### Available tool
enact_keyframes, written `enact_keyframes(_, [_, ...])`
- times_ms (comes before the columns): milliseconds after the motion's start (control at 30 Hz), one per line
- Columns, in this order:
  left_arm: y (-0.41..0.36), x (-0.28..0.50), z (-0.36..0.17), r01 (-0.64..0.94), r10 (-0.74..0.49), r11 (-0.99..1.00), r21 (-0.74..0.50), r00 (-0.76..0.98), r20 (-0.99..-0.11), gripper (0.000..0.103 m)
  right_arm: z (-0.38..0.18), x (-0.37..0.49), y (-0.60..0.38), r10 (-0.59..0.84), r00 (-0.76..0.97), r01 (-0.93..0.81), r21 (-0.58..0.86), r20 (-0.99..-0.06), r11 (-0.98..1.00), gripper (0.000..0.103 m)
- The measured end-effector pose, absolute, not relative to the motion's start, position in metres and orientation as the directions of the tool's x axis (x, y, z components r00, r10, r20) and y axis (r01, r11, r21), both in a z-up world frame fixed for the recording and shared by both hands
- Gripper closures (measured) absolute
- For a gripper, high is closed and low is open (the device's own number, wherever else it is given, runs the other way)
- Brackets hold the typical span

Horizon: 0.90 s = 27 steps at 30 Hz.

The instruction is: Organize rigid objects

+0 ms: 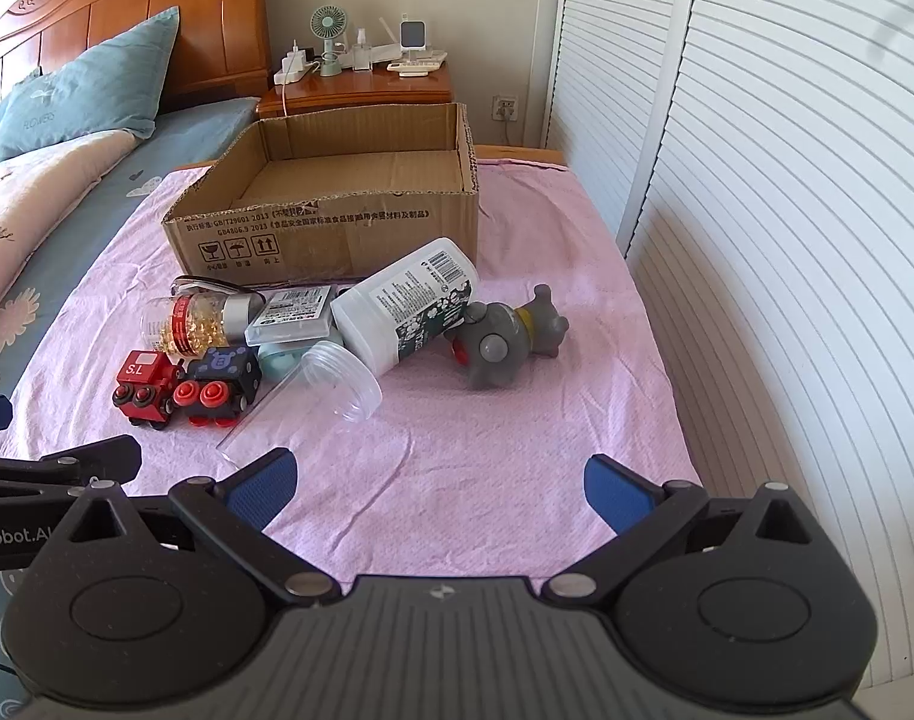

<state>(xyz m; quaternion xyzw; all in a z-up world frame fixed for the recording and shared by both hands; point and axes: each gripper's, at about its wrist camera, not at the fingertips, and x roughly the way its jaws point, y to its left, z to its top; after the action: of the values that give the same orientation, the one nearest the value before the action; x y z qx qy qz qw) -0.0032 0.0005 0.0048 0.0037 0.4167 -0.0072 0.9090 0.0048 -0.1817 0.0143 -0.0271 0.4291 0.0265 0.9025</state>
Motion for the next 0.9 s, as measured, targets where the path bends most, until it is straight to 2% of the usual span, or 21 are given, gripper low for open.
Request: enact_keyframes(900, [0.0011,-0.0052,0.009,0.015,-0.012,1.0,-0.003,0.657,-0.754,0.001,0.0172,0.0037,-0.1821,0.024,0.638,-0.069,-0.026,-0.769,0.997,0.0])
